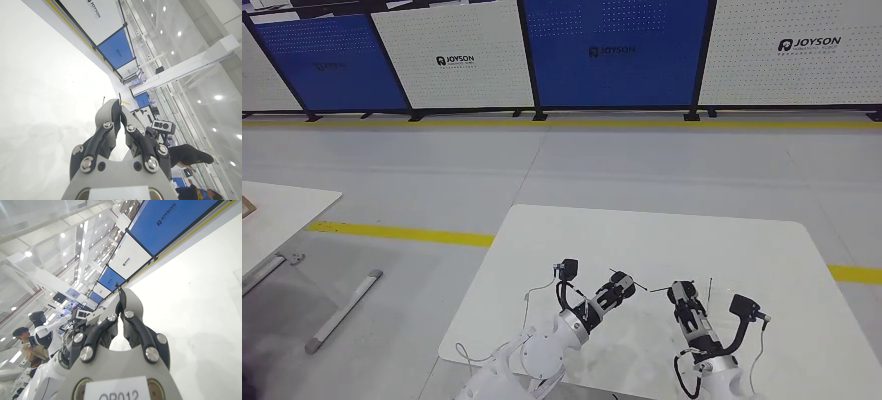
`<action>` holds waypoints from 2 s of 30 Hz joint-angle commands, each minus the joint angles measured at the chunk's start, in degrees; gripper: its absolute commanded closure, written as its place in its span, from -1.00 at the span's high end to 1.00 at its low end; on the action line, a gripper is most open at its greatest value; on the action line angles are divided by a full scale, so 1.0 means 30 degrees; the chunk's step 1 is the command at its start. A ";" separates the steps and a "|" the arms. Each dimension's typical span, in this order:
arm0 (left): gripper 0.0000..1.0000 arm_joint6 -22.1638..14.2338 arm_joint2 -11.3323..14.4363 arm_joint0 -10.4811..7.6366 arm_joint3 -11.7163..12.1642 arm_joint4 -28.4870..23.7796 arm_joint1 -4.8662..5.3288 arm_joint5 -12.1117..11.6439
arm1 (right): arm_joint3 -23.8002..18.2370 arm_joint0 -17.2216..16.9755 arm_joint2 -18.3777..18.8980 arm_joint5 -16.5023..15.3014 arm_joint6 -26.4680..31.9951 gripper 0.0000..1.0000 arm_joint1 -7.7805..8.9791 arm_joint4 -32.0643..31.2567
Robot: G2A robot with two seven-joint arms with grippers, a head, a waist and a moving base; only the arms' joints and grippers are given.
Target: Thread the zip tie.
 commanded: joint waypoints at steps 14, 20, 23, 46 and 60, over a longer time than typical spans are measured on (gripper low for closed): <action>-1.00 0.0000 0.0000 0.0000 0.0000 0.0000 0.0000 0.0000 | 0.0252 0.0139 -0.0093 0.0045 0.0046 -1.00 -0.0303 -0.0362; -1.00 0.0000 0.0000 0.0000 0.0000 0.0000 0.0000 0.0000 | 0.0345 0.0241 -0.0235 0.0287 -0.0080 -1.00 -0.0445 -0.0750; -1.00 0.0000 0.0000 0.0000 0.0000 0.0000 0.0000 0.0000 | 0.0330 0.0157 -0.0172 0.0207 -0.0210 -1.00 -0.0481 -0.0683; -1.00 0.0000 0.0000 0.0000 0.0000 0.0000 0.0000 0.0000 | 0.0889 0.0503 -0.0120 -0.0002 -0.0139 -1.00 -0.0843 -0.0622; -1.00 0.0202 -0.0010 0.0003 0.0037 -0.0207 -0.0038 0.0376 | 0.0897 -0.0214 0.0540 -0.1329 -0.1056 -1.00 -0.0948 -0.0888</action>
